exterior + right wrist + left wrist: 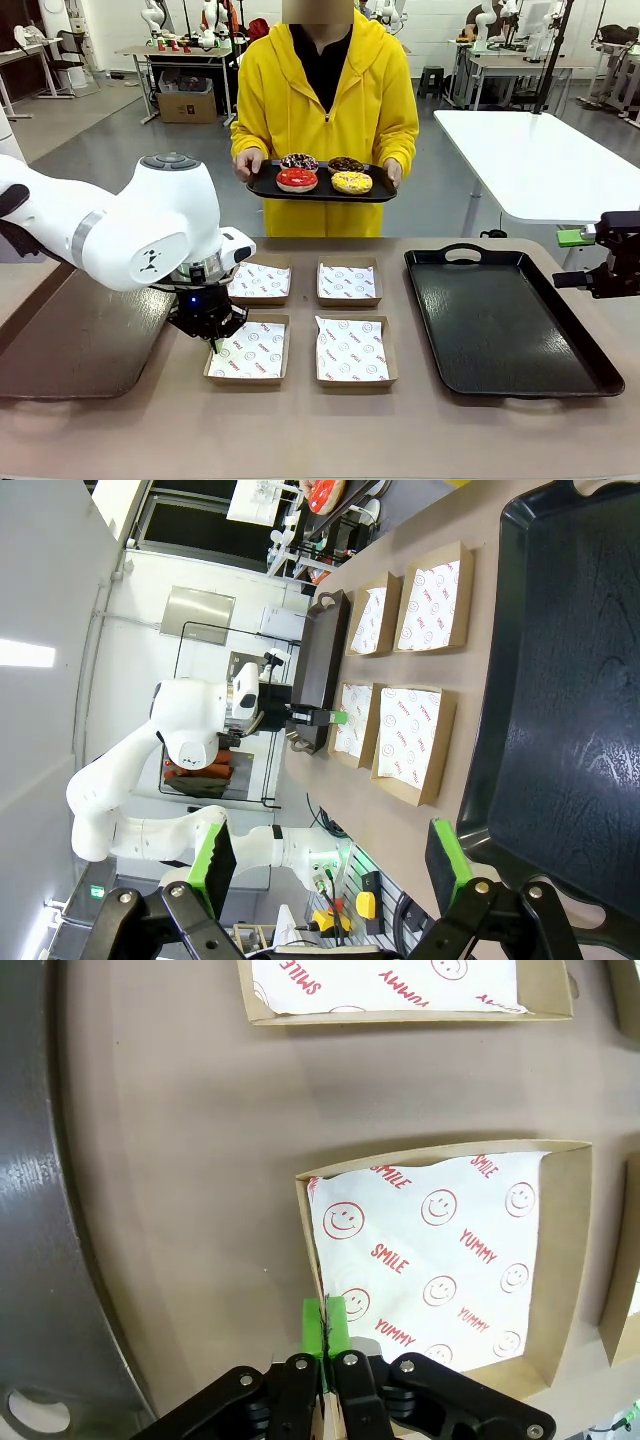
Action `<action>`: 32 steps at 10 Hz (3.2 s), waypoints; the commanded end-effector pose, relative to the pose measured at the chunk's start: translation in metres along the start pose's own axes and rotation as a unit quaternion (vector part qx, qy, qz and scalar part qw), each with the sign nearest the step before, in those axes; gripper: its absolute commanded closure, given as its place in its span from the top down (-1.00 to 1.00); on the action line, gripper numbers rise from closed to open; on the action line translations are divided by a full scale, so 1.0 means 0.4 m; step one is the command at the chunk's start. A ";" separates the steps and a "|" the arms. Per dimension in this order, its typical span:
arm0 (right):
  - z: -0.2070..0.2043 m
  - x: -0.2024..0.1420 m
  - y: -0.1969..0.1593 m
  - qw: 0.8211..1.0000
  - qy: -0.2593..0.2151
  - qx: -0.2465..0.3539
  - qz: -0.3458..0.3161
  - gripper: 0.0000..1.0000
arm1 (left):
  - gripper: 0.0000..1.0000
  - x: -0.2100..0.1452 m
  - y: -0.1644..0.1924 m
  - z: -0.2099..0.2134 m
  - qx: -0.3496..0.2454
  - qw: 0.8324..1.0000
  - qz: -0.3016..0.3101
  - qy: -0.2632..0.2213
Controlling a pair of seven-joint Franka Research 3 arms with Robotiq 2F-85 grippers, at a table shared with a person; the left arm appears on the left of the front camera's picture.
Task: Individually package the donuts and arrange them on the tray.
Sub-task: Pick up one Paper togo box, then place the picked Paper togo box on the Handle tray while simultaneously picking up another Paper togo box from the table with the other hand.
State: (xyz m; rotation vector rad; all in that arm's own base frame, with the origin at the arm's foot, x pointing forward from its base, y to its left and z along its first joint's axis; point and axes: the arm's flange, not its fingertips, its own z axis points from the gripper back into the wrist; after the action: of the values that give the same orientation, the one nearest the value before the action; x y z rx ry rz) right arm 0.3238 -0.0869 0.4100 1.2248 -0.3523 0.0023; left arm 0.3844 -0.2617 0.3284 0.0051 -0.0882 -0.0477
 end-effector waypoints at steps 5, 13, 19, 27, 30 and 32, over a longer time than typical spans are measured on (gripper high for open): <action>-0.002 0.003 -0.001 1.000 -0.005 0.009 0.003 1.00 | -1.00 0.099 0.048 0.350 -0.007 0.999 -0.001 -0.034; -0.002 0.003 -0.001 1.000 -0.005 0.009 0.003 1.00 | -1.00 0.330 0.082 0.414 -0.019 1.000 0.005 0.007; -0.002 0.003 -0.001 1.000 -0.005 0.009 0.003 1.00 | -1.00 0.325 0.067 0.405 -0.014 1.000 0.022 -0.004; -0.002 0.003 -0.001 1.000 -0.005 0.009 0.003 1.00 | -1.00 0.325 0.067 0.405 -0.014 1.000 0.022 -0.004; -0.002 0.003 -0.001 1.000 -0.005 0.009 0.003 1.00 | -1.00 0.325 0.067 0.405 -0.014 1.000 0.022 -0.004; -0.002 0.003 -0.001 1.000 -0.005 0.009 0.003 1.00 | -1.00 0.325 0.067 0.405 -0.014 1.000 0.022 -0.004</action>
State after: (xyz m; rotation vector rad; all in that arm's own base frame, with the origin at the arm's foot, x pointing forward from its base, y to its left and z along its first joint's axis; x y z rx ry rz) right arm 0.3238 -0.0870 0.4100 1.2249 -0.3521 0.0023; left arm 0.5031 -0.2425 0.5001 -0.0279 -0.0909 -0.0158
